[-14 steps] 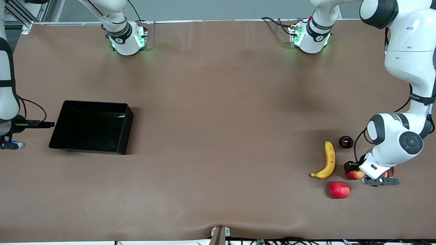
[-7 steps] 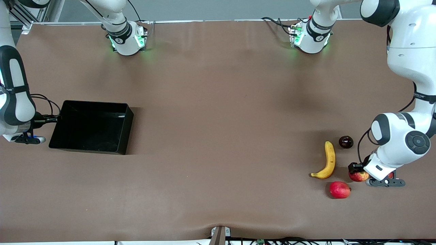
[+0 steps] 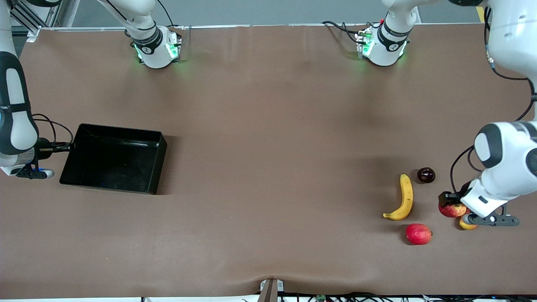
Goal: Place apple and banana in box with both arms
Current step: 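Grasp the apple with the left gripper while the right gripper grips the box rim, then pull the box to mid-table with the right gripper while the left gripper carries the apple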
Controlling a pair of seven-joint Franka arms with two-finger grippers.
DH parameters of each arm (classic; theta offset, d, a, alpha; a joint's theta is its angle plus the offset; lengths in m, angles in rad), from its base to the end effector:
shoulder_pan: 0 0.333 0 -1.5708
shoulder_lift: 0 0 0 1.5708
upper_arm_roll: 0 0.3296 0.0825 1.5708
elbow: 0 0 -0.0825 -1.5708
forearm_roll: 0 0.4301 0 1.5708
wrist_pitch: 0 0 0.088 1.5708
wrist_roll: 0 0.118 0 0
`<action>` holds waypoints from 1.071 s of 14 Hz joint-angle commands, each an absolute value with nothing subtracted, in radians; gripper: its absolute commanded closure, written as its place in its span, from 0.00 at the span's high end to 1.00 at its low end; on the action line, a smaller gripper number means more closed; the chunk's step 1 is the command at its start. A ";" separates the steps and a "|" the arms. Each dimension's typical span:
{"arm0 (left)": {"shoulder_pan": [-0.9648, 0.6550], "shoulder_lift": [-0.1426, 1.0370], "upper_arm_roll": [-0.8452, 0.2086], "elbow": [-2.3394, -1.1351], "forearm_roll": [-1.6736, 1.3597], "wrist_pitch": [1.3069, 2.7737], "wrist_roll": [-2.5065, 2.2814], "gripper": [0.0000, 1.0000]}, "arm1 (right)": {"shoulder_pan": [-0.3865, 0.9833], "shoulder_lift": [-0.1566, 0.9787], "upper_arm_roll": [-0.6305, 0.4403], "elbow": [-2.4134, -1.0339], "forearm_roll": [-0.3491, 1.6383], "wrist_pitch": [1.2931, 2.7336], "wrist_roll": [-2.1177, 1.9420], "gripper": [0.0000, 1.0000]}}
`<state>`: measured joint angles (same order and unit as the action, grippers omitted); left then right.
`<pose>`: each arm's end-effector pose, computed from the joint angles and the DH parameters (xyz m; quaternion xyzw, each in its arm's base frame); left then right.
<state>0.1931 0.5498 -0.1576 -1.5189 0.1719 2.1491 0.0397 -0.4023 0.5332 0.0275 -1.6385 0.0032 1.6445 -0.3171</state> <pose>0.7556 0.0528 0.3316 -0.9979 0.0327 -0.0429 0.0351 0.6107 -0.2414 0.2537 -0.9650 0.0284 0.2421 0.0966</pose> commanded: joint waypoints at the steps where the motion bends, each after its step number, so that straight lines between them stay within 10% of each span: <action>1: 0.193 0.465 -0.185 -1.540 0.158 2.071 0.034 0.05 | -0.367 0.503 0.029 -1.553 0.165 1.496 -0.318 0.00; 8: 0.195 0.373 -0.259 -1.540 0.128 1.945 -0.026 0.05 | -0.087 0.462 0.026 -1.520 0.397 1.403 0.045 0.00; 15: 0.183 0.383 -0.452 -1.540 0.120 1.931 -0.383 0.04 | 0.276 0.527 0.026 -1.523 0.506 1.835 0.354 0.00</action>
